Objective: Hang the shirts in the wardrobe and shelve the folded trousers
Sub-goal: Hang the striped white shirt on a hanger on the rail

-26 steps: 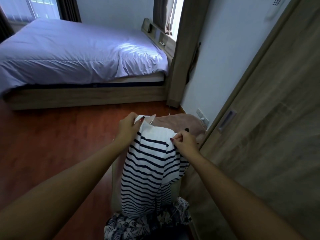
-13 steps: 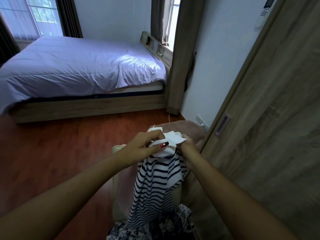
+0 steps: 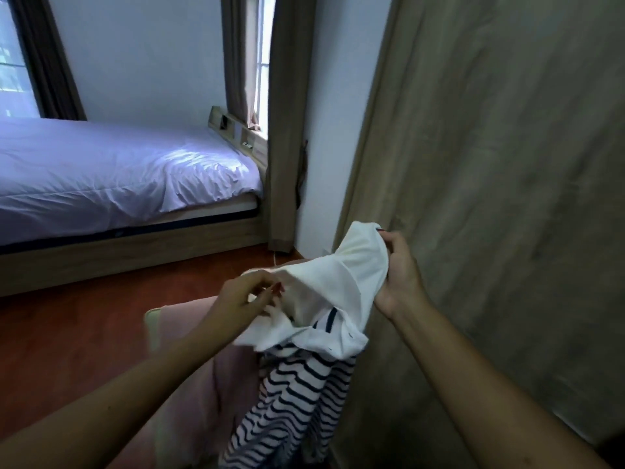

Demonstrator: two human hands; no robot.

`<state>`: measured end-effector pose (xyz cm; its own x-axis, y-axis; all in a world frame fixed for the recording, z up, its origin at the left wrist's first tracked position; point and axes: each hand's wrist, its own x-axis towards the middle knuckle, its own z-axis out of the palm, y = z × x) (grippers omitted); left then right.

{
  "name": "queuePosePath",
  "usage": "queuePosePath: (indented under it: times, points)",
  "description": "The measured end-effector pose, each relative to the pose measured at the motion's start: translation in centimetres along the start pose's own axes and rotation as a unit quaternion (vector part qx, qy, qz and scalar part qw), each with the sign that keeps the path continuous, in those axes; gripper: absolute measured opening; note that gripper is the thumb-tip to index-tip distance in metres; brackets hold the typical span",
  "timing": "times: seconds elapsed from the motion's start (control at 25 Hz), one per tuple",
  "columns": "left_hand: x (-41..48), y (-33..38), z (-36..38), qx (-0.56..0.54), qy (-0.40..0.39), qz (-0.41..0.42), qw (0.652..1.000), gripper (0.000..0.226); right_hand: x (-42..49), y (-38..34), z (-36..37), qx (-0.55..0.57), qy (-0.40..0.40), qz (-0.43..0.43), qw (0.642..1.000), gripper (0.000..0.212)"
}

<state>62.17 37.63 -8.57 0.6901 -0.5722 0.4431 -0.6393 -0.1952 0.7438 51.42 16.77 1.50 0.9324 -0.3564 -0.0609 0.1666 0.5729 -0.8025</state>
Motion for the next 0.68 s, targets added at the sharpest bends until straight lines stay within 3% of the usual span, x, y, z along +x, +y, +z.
queuePosePath:
  times: [0.12,0.24,0.36,0.44,0.48,0.56,0.68]
  points:
    - [0.4,0.6,3.9,0.209,-0.018,0.047,0.977,0.035,-5.2,-5.8,-1.6,0.011,-0.022,-0.048,0.999,0.023]
    - [-0.5,3.0,9.4,0.246,-0.105,0.053,0.962,0.049,-11.0,-10.9,-3.5,0.038,-0.041,-0.084,0.995,0.027]
    - [-1.7,9.4,16.3,0.063,-0.233,0.09,0.966,0.023,-17.2,-15.0,-6.4,0.044,-0.021,-0.131,0.99,0.024]
    - [-3.3,15.3,21.6,-0.084,-0.273,0.041,0.957,0.008,-21.5,-17.2,-8.8,0.049,0.011,-0.165,0.985,0.023]
    - [-4.2,17.8,24.4,-0.136,-0.284,0.008,0.949,0.014,-23.5,-18.1,-10.0,0.049,0.036,-0.182,0.981,0.023]
    - [-6.1,21.7,29.3,-0.195,-0.285,-0.014,0.938,0.022,-27.4,-19.9,-12.6,0.029,0.113,-0.229,0.966,0.025]
    - [-8.1,26.6,34.4,-0.187,-0.255,0.107,0.943,0.019,-34.2,-22.7,-17.5,-0.027,0.24,-0.307,0.921,0.027]
